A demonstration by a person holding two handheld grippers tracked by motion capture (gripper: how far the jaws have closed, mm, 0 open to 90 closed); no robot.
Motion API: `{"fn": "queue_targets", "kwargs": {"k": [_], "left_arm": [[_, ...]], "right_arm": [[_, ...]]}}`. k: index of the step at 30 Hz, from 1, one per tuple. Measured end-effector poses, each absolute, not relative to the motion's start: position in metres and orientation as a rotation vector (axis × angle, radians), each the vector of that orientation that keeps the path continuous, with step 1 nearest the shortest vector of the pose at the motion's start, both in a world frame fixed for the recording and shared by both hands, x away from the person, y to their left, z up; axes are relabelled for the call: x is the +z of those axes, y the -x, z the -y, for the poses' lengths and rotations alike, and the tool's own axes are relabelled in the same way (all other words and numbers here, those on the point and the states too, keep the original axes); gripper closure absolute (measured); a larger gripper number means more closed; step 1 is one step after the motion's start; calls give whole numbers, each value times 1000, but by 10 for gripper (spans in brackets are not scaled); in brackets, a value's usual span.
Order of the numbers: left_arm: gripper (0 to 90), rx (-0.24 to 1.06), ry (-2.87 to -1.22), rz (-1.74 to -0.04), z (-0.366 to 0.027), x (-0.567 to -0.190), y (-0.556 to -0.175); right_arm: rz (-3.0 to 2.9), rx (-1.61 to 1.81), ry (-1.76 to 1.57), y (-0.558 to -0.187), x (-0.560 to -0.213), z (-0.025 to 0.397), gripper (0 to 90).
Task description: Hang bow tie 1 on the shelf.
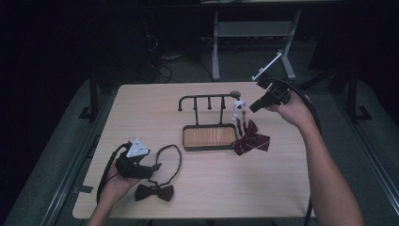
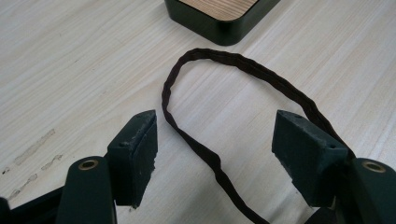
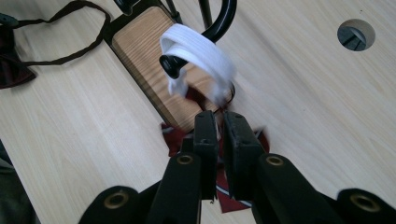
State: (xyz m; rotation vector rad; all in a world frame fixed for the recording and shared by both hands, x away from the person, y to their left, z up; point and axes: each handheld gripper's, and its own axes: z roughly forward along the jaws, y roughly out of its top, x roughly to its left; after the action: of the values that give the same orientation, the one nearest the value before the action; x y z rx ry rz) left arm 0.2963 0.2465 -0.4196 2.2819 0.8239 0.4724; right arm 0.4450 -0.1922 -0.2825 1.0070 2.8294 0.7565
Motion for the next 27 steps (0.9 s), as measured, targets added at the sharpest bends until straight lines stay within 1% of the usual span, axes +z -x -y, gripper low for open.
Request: {"fn": "queue_targets", "kwargs": {"k": [13, 17, 23, 27], "left_arm": [[320, 475, -2279, -828, -246, -421, -296], [320, 473, -2283, -830, -246, -421, -297], [320, 473, -2285, -828, -245, -421, -297], [320, 471, -2285, -832, -246, -421, -297]], "right_arm": [[-2848, 801, -1004, -438, -295, 199, 759], [-2853, 823, -1014, -434, -302, 204, 723], [-2852, 843, -1034, -428, -309, 208, 644], [-2851, 848, -1037, -426, -313, 209, 623]]}}
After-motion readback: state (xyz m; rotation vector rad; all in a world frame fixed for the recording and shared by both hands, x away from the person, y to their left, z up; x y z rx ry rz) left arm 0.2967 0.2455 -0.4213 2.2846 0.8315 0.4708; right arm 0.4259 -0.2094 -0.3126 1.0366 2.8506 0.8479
